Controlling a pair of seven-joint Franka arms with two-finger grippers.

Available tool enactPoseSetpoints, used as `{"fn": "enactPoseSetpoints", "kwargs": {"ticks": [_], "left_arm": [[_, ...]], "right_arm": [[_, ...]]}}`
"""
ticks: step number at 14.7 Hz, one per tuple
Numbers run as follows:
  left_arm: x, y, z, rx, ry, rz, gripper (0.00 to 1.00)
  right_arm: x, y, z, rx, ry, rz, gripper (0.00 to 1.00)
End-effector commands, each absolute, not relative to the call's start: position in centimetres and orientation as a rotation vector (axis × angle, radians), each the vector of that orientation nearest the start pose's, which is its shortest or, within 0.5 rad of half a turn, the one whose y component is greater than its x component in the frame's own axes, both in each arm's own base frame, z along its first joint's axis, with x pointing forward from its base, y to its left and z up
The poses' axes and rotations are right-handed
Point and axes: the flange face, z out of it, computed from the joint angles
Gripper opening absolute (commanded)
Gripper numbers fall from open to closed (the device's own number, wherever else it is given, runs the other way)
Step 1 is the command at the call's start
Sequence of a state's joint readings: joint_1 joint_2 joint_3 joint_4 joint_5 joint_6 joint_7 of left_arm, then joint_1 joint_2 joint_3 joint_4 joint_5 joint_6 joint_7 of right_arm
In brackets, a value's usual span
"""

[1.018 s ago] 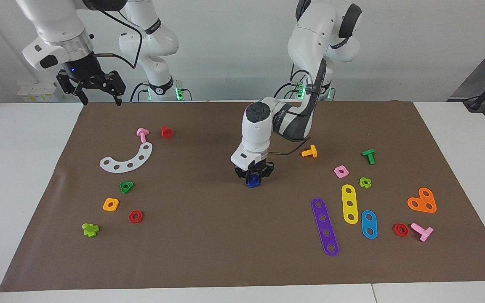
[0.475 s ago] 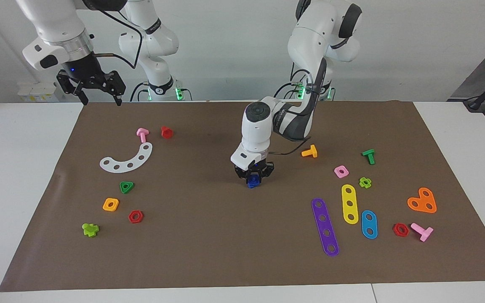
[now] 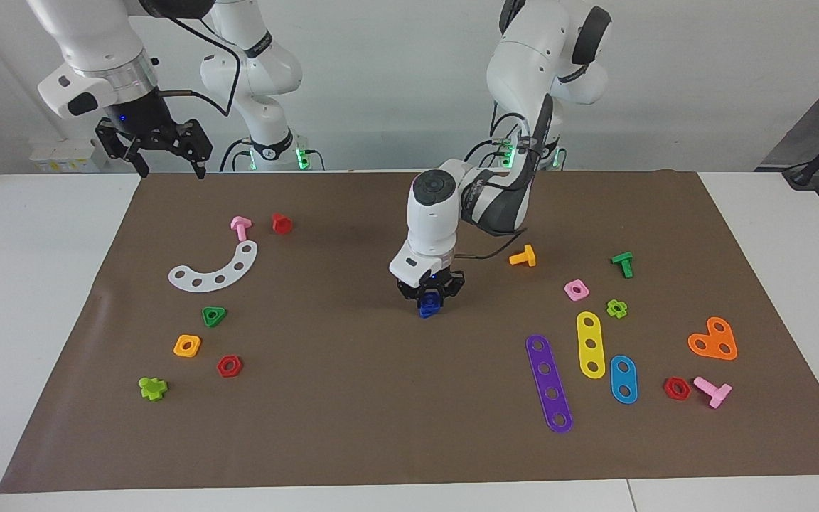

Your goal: Unscrew and place screws in storage area

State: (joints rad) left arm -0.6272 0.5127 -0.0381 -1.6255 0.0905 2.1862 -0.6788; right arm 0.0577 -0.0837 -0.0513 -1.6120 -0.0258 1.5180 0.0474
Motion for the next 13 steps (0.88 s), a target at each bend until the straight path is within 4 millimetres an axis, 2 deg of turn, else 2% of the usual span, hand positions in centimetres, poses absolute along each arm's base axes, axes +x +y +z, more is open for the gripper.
{"fn": "enactPoseSetpoints", "kwargs": {"ticks": [1,5,7,9,11,13], "left_arm": [[55.2,-42.0,34.6,-3.111,0.036,-0.101,0.40],[55.5,-42.2,36.7,-3.137,-0.003,-0.061,0.40],[56.2,-41.1,38.5,-3.140,-0.025,-0.051,0.40],[56.9,-38.4,41.6,-3.171,0.021,-0.056,0.40],[58.4,-34.4,42.6,-3.160,0.063,-0.023,0.40],[59.5,-30.4,41.6,-3.145,0.141,0.009,0.39]], "right_arm": [[51.9,-0.2,64.9,-3.171,0.032,0.021,1.00],[51.9,-0.2,64.9,-3.171,0.032,0.021,1.00],[51.9,-0.2,65.0,-3.171,0.032,0.019,1.00],[51.9,-0.3,64.9,-3.171,0.034,0.021,1.00],[51.9,-0.2,64.9,-3.171,0.032,0.021,1.00],[51.9,-0.3,64.9,-3.171,0.034,0.021,1.00]]}}
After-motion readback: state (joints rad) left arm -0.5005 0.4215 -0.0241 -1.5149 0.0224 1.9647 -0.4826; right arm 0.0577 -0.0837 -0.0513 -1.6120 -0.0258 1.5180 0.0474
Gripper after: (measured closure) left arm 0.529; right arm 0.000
